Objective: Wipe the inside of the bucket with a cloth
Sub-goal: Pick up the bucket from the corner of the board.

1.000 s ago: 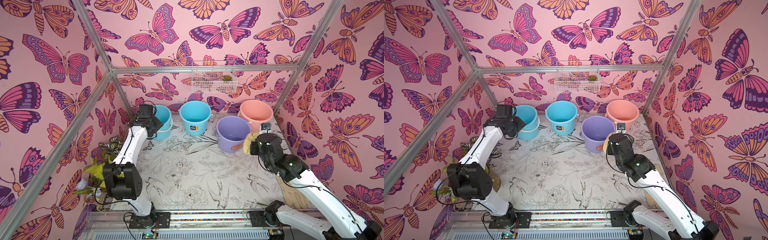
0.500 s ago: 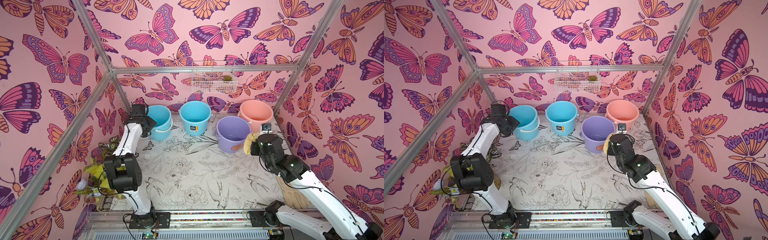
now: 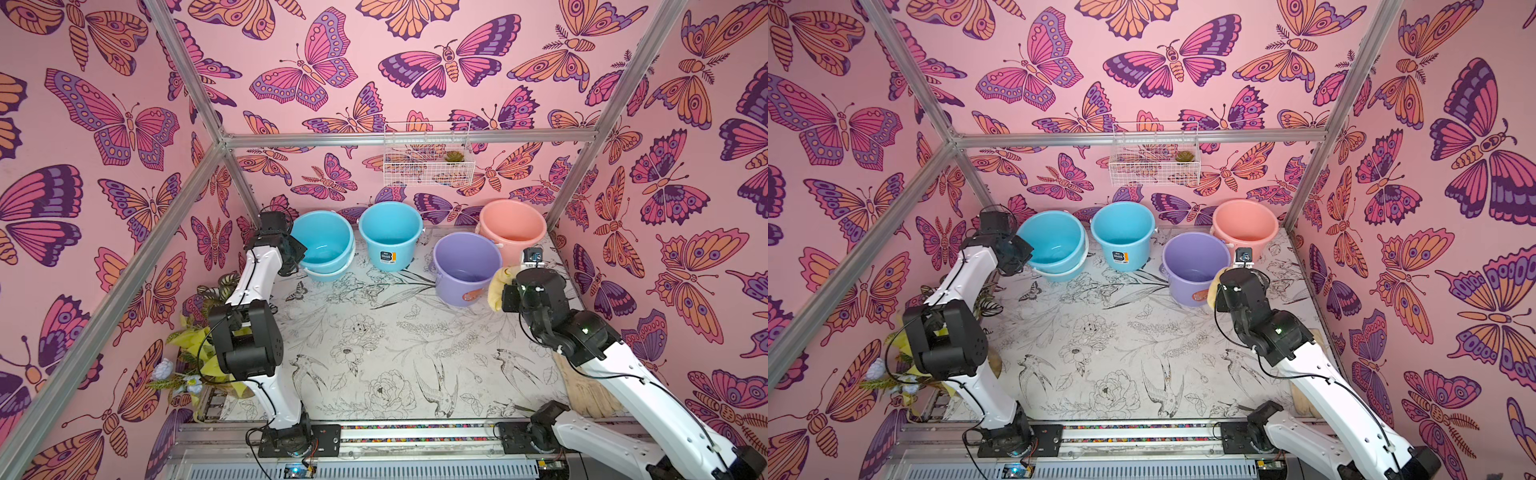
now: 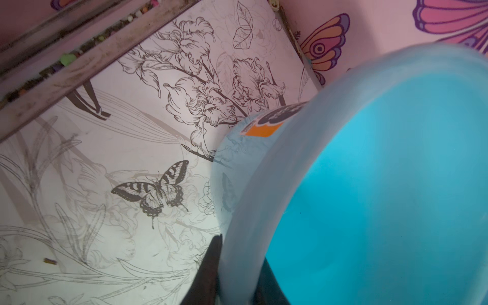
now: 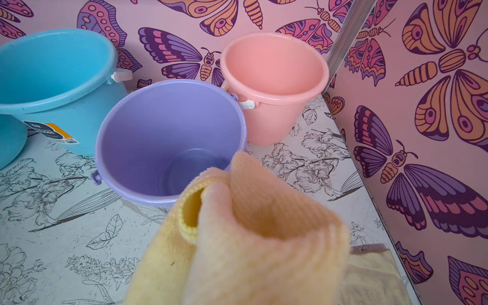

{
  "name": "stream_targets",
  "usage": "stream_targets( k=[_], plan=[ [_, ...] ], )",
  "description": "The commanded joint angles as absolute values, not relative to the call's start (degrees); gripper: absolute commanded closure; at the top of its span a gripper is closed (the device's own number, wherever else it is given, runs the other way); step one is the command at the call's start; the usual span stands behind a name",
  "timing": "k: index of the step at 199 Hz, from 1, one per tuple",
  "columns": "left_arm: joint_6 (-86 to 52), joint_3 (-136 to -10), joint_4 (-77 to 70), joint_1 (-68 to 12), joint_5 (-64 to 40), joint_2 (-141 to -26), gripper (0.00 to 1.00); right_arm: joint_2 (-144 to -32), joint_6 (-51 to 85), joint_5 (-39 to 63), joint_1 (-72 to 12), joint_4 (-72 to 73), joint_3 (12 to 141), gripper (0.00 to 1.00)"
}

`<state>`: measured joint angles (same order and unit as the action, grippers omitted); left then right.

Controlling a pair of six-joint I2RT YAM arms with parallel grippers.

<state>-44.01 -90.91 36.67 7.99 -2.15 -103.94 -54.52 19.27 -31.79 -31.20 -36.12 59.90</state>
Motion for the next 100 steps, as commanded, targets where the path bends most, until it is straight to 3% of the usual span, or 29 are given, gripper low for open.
stream_targets(
  k=[1, 47, 100],
  plan=[
    [-42.6, -89.3, 37.4, 8.6, -1.9, -99.9, 0.86, -54.1, 19.5, -31.2, -30.9, -37.5, 62.1, 1.0],
    [-40.3, -87.8, 39.6, 8.6, -4.5, -94.0, 1.0, -53.3, 18.6, -31.6, -30.9, -38.3, 62.6, 1.0],
    [-35.5, -83.7, 43.8, 8.6, -10.4, -83.9, 1.0, -51.5, 16.8, -33.3, -30.9, -40.1, 64.8, 1.0]
  ],
)
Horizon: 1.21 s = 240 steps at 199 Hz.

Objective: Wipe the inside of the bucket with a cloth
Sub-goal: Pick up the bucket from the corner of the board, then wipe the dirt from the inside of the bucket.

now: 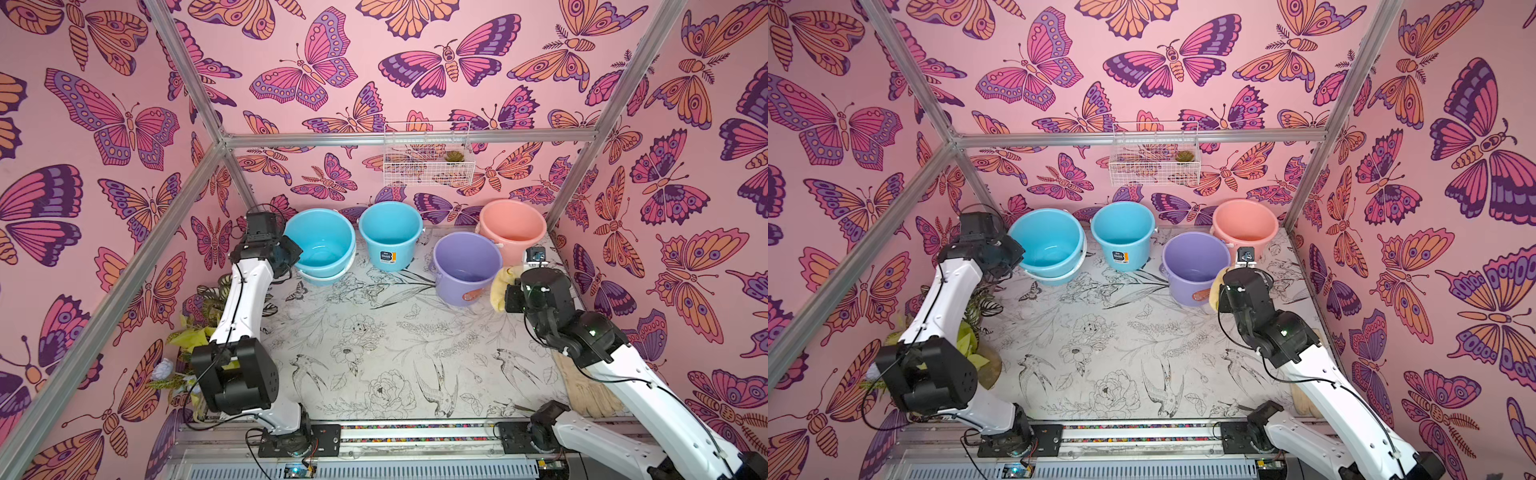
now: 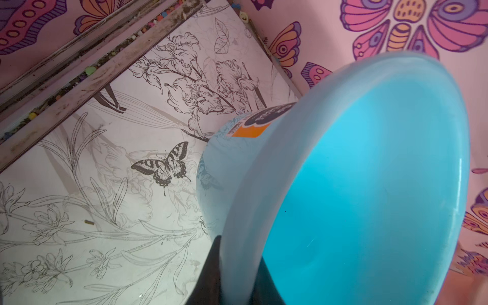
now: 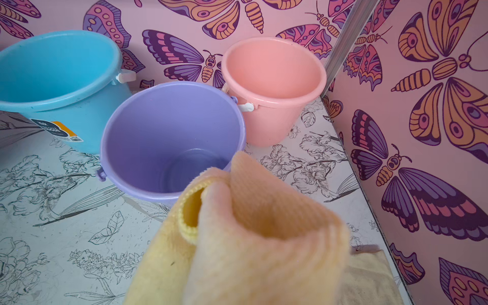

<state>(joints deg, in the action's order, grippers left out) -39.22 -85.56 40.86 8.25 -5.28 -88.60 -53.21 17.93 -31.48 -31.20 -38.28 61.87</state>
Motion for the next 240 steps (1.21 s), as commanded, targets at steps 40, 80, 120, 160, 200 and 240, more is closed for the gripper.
stream_targets(
  k=[40, 80, 120, 160, 200, 240],
  plan=[
    [-30.9, -79.0, 50.3, 6.9, -15.8, -74.9, 1.0, -50.1, 16.0, -33.9, -30.9, -40.8, 67.2, 1.0],
    [-30.2, -76.2, 55.2, -0.6, -16.6, -67.6, 1.0, -51.8, 16.1, -30.3, -30.9, -42.9, 73.2, 1.0],
    [-32.7, -74.2, 55.4, -16.2, -14.4, -69.0, 1.0, -54.2, 16.7, -20.5, -30.9, -44.7, 78.7, 1.0],
    [-32.8, -76.4, 53.8, -30.4, -10.1, -75.2, 1.0, -55.0, 16.1, -3.2, -31.0, -42.5, 81.6, 1.0],
    [-32.8, -77.9, 51.5, -41.4, -4.0, -79.9, 1.0, -56.7, 14.4, 14.6, -32.6, -40.7, 83.2, 1.0],
    [-33.0, -74.9, 44.7, -46.7, -2.8, -80.1, 1.0, -57.8, 9.4, 20.2, -37.5, -42.3, 81.0, 1.0]
  ],
)
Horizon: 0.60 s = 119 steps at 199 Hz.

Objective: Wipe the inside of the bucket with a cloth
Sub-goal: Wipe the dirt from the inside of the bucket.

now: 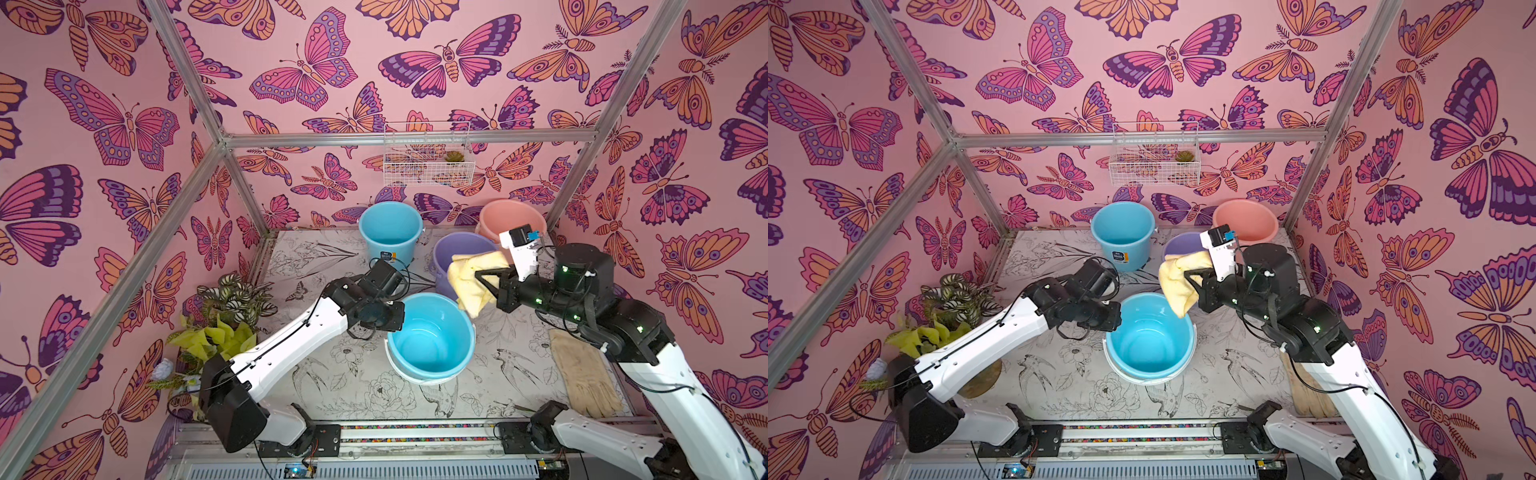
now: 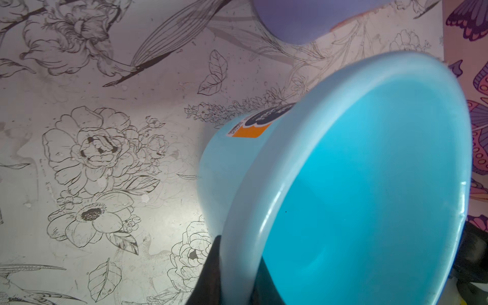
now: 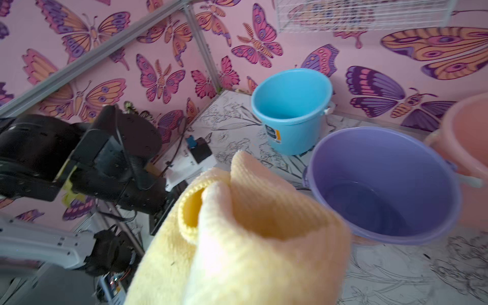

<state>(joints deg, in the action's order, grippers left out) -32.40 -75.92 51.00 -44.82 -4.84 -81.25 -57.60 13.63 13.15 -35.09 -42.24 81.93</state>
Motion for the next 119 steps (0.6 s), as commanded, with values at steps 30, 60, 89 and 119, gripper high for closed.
stream_targets(
  k=[30, 60, 89, 119],
  plan=[
    [-30.5, -71.9, 39.9, -49.9, -1.2, -78.2, 1.0, -57.7, 3.8, 19.7, -40.1, -43.7, 76.2, 1.0],
    [-28.5, -69.7, 36.8, -51.8, -1.5, -77.1, 1.0, -57.9, -4.1, 15.7, -44.2, -43.0, 70.8, 1.0],
    [-26.5, -68.4, 35.1, -53.8, -0.2, -76.3, 1.0, -59.6, -14.1, 11.7, -48.6, -42.7, 66.2, 1.0],
    [-25.5, -66.2, 33.0, -54.8, 0.0, -75.3, 1.0, -60.8, -26.4, 5.6, -53.7, -41.3, 60.5, 1.0]
  ],
)
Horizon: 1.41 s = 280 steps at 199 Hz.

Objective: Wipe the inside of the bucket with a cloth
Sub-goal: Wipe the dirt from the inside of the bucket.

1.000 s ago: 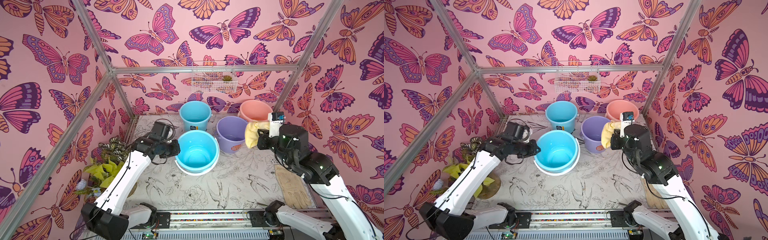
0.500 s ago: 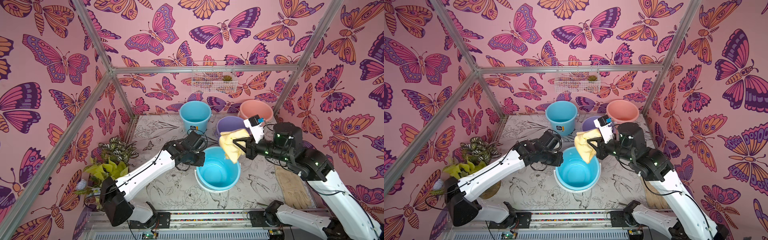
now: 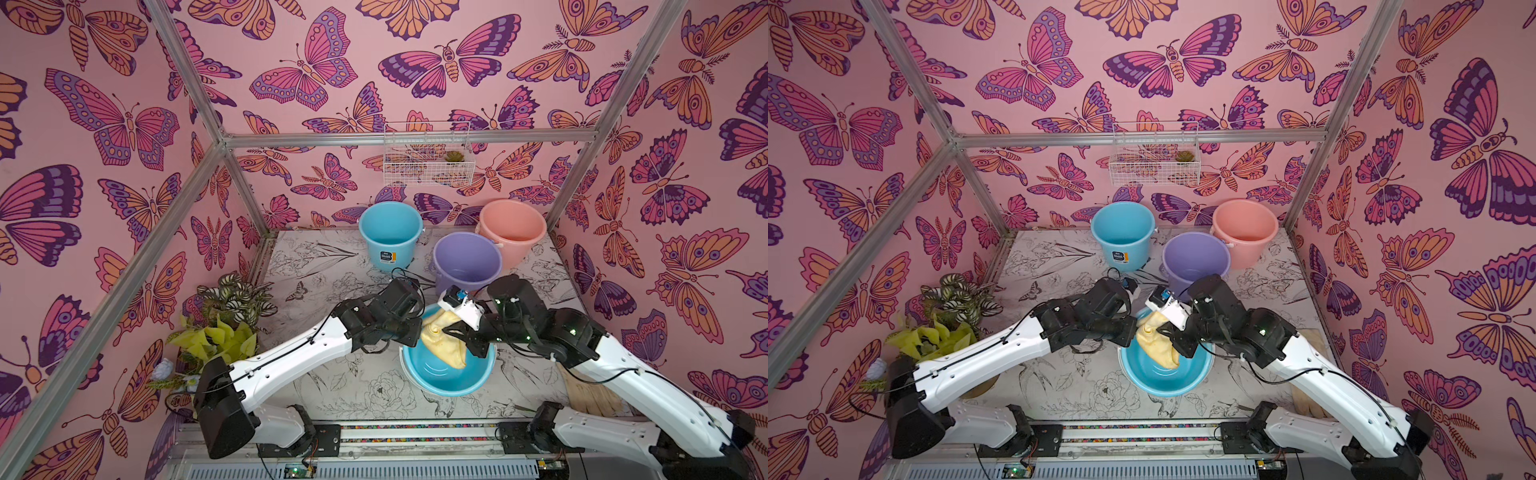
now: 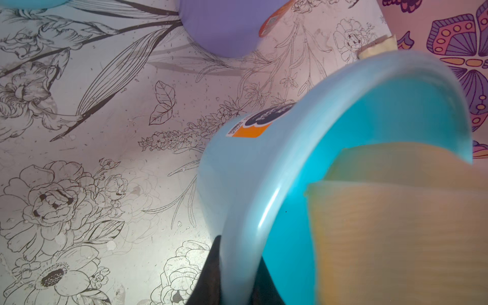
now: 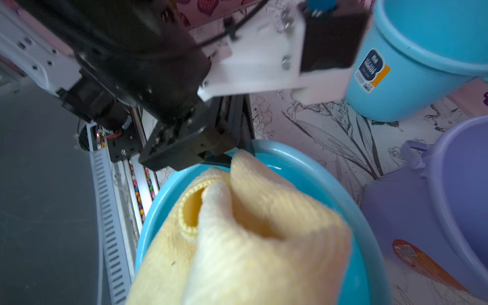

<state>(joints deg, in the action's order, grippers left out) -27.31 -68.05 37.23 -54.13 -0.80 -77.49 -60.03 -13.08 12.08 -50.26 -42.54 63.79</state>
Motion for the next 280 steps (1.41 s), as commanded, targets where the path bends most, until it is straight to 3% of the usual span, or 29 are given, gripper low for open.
stream_targets(
  k=[1, 116, 184, 280],
  plan=[
    [-25.5, -66.2, 32.9, -54.8, 0.0, -75.3, 1.0, -60.8, -26.8, 5.3, -53.9, -41.2, 60.3, 1.0],
    [-24.1, -62.8, 29.7, -55.8, -1.1, -73.5, 1.0, -74.3, -50.0, -6.7, -57.8, -30.1, 53.4, 1.0],
    [-24.1, -62.1, 29.0, -55.8, -1.8, -73.5, 1.0, -83.7, -53.8, -13.1, -59.0, -19.7, 51.1, 1.0],
    [-25.2, -61.5, 29.2, -56.0, -0.3, -69.7, 1.0, -87.8, -60.5, -35.9, -59.2, 0.0, 46.2, 1.0]
  ],
)
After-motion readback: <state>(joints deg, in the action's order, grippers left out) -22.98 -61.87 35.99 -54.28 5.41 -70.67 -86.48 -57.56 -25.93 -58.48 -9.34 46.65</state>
